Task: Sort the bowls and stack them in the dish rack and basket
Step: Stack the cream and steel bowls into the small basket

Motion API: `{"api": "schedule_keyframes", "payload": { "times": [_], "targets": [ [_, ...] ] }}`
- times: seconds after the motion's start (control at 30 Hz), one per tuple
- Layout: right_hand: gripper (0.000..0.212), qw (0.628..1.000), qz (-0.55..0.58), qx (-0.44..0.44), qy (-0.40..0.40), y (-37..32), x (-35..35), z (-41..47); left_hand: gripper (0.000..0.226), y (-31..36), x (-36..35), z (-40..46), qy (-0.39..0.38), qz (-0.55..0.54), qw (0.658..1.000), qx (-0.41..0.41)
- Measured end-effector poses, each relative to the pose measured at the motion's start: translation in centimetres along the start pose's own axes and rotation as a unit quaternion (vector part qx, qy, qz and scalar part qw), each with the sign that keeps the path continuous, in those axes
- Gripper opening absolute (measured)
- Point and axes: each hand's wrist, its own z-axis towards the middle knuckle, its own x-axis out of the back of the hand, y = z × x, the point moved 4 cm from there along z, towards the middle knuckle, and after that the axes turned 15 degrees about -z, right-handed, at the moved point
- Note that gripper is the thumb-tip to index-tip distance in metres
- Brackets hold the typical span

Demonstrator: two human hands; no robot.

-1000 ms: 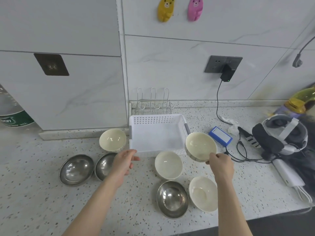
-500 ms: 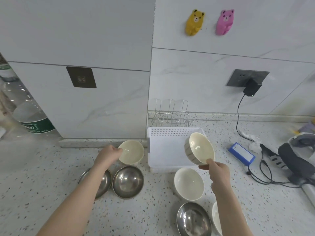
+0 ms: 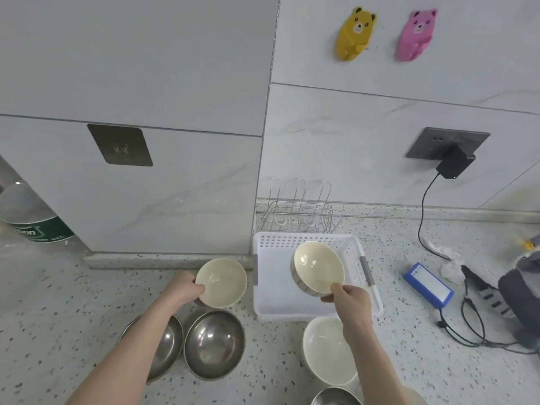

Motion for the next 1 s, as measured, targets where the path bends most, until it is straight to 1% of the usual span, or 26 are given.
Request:
{"api": "schedule_keyframes", "payload": {
  "times": [0.07,0.17,0.3,0.4,0.47,0.53,0.67,0.73,0.8,0.87,1.0],
  "targets": [
    [0.028,1.0,-0.009,0.003,-0.008,-0.5,-0.7,0.4,0.013,0.2,0.1,-0.3,0.0,-0.017,1.0,0.002],
    [0.028,1.0,-0.018,0.011,-0.021,-1.1,-1.6,0.8,0.013,0.7,0.5,-1.2,0.021,-0.023,0.999,-0.014],
    [0.026,0.999,-0.03,0.018,-0.025,-1.3,-2.1,1.0,0.006,2.9,2.0,-3.4,0.076,0.034,0.995,-0.06],
    [0.026,0.999,-0.025,0.02,-0.021,-1.2,-1.9,0.8,0.009,4.9,2.8,-5.3,0.093,0.034,0.991,-0.089],
    [0.026,1.0,-0.006,0.021,-0.013,-1.0,-1.6,0.7,0.01,6.2,2.7,-6.6,0.078,0.02,0.991,-0.103],
    [0.024,1.0,0.025,0.013,-0.001,-0.7,-1.0,0.5,0.013,7.4,1.7,-7.5,0.043,-0.001,0.993,-0.112],
    [0.025,0.997,0.08,-0.003,0.022,0.2,0.4,0.1,0.016,9.0,-2.3,-7.9,-0.013,-0.027,0.991,-0.132],
    [0.026,0.995,0.096,-0.009,0.031,0.7,1.2,0.2,0.024,9.6,-4.6,-7.6,-0.036,-0.015,0.989,-0.143],
    [0.027,0.994,0.105,-0.013,0.041,1.3,1.9,0.3,0.028,10.1,-6.7,-6.9,-0.044,0.008,0.988,-0.147],
    [0.029,0.993,0.101,-0.012,0.055,1.8,2.5,0.6,0.031,10.4,-8.3,-6.2,-0.044,0.014,0.99,-0.134],
    [0.031,0.992,0.105,-0.016,0.063,2.9,2.9,1.2,0.033,10.9,-10.4,-4.8,-0.028,0.048,0.991,-0.12]
  ]
}}
